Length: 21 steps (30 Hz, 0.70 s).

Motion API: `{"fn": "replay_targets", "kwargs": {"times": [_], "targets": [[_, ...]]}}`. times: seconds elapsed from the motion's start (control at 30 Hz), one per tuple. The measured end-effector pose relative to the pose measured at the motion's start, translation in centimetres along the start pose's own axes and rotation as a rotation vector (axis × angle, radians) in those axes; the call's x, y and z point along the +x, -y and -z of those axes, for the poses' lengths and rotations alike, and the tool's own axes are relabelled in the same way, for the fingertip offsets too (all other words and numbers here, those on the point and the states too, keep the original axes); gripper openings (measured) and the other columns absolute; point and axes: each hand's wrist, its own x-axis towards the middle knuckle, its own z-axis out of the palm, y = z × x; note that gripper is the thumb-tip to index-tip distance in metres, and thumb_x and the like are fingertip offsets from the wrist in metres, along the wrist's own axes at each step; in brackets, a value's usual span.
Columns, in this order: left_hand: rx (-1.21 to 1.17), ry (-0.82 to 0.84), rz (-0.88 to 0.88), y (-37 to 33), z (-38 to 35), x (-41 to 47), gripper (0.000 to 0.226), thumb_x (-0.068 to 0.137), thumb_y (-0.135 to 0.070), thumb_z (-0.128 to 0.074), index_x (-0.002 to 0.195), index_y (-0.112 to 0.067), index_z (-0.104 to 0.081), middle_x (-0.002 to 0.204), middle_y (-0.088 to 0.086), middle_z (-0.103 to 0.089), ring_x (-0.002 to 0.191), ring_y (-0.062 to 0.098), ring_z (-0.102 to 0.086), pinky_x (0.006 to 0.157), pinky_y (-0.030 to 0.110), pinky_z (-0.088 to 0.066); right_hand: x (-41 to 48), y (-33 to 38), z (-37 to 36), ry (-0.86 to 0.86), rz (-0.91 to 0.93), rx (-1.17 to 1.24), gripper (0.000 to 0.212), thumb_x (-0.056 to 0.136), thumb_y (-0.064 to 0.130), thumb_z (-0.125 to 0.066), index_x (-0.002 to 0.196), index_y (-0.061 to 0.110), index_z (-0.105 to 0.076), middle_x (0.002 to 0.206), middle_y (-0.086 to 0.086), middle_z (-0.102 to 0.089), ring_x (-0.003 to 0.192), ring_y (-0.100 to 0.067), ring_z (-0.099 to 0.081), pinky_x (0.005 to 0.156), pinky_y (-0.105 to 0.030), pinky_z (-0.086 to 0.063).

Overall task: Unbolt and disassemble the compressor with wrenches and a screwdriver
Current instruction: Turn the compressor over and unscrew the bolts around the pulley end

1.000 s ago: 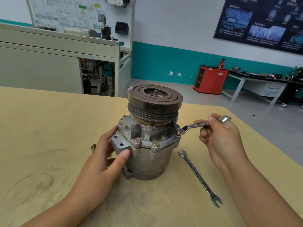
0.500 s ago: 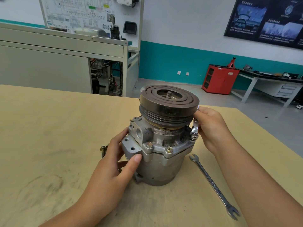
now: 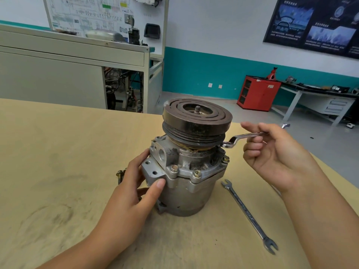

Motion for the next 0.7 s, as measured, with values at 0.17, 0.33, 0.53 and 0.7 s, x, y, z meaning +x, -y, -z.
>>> {"fn": "replay_targets", "kwargs": {"times": [0.17, 0.33, 0.53, 0.7], "targets": [[0.009, -0.001, 0.001, -0.2, 0.0, 0.0, 0.06, 0.071, -0.055, -0.052, 0.127, -0.054, -0.034, 0.121, -0.036, -0.055, 0.114, -0.009, -0.053, 0.079, 0.002, -0.043, -4.2, -1.1, 0.9, 0.096, 0.283, -0.098, 0.018, 0.074, 0.022, -0.062, 0.064, 0.014, -0.074, 0.062, -0.003, -0.064, 0.055, -0.011, -0.062, 0.051, -0.018, -0.051], [0.01, 0.001, 0.002, -0.4, 0.1, 0.0, 0.057, 0.071, -0.053, -0.052, 0.125, -0.056, -0.035, 0.118, -0.038, -0.055, 0.114, -0.01, -0.053, 0.077, 0.001, -0.042, -7.4, -4.2, 1.2, -0.122, 0.858, -0.698, 0.011, 0.073, 0.036, -0.073, 0.071, 0.025, -0.072, 0.068, 0.005, -0.071, 0.063, -0.009, -0.069, 0.059, -0.016, -0.054], [0.017, 0.001, 0.01, -0.6, 0.1, 0.0, 0.059, 0.069, -0.056, -0.052, 0.125, -0.055, -0.036, 0.119, -0.037, -0.056, 0.115, -0.01, -0.053, 0.077, 0.002, -0.042, -8.2, -6.2, 1.1, -0.14, 1.414, -1.236, 0.021, 0.086, 0.018, -0.061, 0.08, 0.001, -0.072, 0.074, -0.008, -0.068, 0.066, -0.015, -0.062, 0.069, -0.019, -0.048], [0.028, -0.007, 0.014, -0.8, 0.0, -0.1, 0.058, 0.068, -0.057, -0.052, 0.124, -0.055, -0.037, 0.115, -0.037, -0.057, 0.112, -0.011, -0.054, 0.074, 0.0, -0.042, -8.4, -6.3, 0.8, -0.166, 1.37, -1.372, 0.022, 0.086, 0.02, -0.064, 0.088, 0.0, -0.073, 0.075, -0.01, -0.068, 0.065, -0.023, -0.063, 0.068, -0.023, -0.045]]}}
